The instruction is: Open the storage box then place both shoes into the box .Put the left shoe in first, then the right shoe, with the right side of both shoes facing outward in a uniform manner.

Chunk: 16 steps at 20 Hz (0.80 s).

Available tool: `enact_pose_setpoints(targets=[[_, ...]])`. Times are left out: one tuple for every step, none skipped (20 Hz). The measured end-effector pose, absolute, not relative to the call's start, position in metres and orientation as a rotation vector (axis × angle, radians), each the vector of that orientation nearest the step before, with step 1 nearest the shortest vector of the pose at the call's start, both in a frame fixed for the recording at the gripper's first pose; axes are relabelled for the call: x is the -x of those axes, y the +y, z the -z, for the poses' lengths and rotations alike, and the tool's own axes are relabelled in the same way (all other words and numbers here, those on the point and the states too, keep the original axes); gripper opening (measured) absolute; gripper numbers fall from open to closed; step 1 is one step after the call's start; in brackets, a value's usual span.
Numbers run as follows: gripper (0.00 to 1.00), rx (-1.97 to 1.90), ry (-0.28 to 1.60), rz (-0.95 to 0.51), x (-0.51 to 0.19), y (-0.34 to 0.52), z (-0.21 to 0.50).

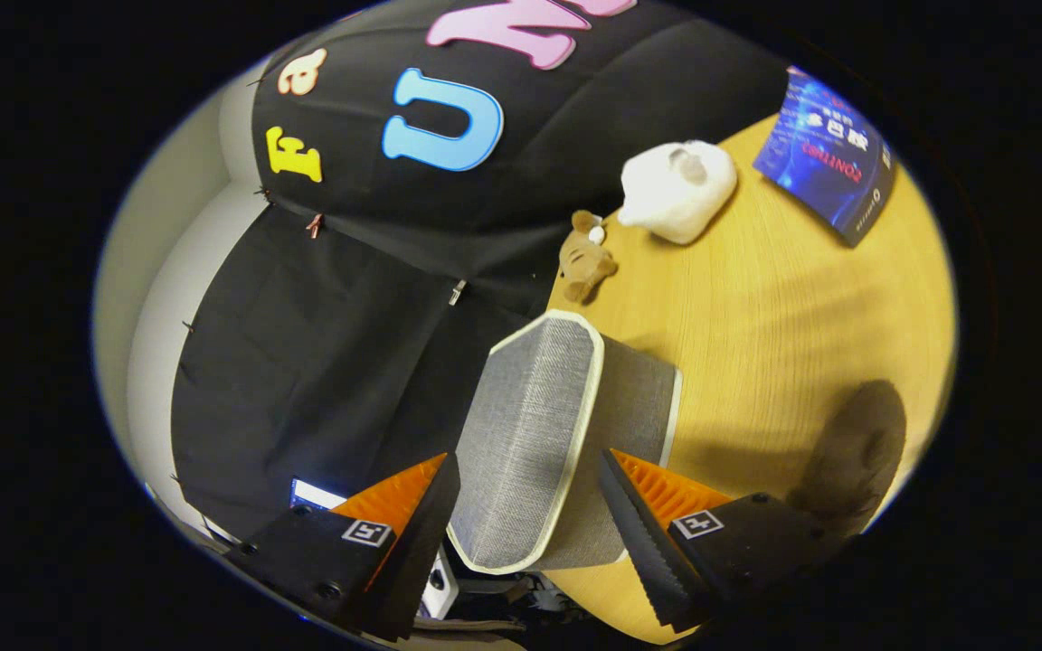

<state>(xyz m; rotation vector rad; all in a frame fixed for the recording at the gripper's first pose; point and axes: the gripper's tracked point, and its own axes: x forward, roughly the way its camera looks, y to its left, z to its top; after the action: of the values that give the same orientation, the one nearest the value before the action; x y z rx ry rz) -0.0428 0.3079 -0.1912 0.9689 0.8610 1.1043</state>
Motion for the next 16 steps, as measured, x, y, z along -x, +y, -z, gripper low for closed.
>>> enact_pose_setpoints(targets=[[0.96,-0.993,0.892,-1.132,0.045,0.314,0.197],[0.96,-1.027,0.925,-1.162,0.048,0.321,0.2],[0.96,-1.069,0.96,-1.182,0.048,0.328,0.203],[0.95,-1.112,0.994,-1.203,0.049,0.335,0.205],[0.95,-1.145,1.023,-1.218,0.049,0.341,0.207],[0.95,-1.177,1.047,-1.232,0.05,0.347,0.21],[0.95,-1.209,1.069,-1.248,0.052,0.351,0.213],[0.95,-1.245,1.088,-1.26,0.053,0.354,0.215],[0.87,-1.288,1.103,-1.271,0.053,0.357,0.214],[0.86,-1.329,1.111,-1.286,0.054,0.358,0.212],[0.77,-1.353,1.115,-1.3,0.055,0.36,0.211],[0.75,-1.372,1.11,-1.314,0.055,0.36,0.208],[0.74,-1.375,1.104,-1.33,0.057,0.36,0.208],[0.63,-1.372,1.101,-1.334,0.058,0.361,0.211],[0.52,-1.373,1.101,-1.346,0.059,0.36,0.209],[0.41,-1.355,1.098,-1.358,0.06,0.362,0.211]])
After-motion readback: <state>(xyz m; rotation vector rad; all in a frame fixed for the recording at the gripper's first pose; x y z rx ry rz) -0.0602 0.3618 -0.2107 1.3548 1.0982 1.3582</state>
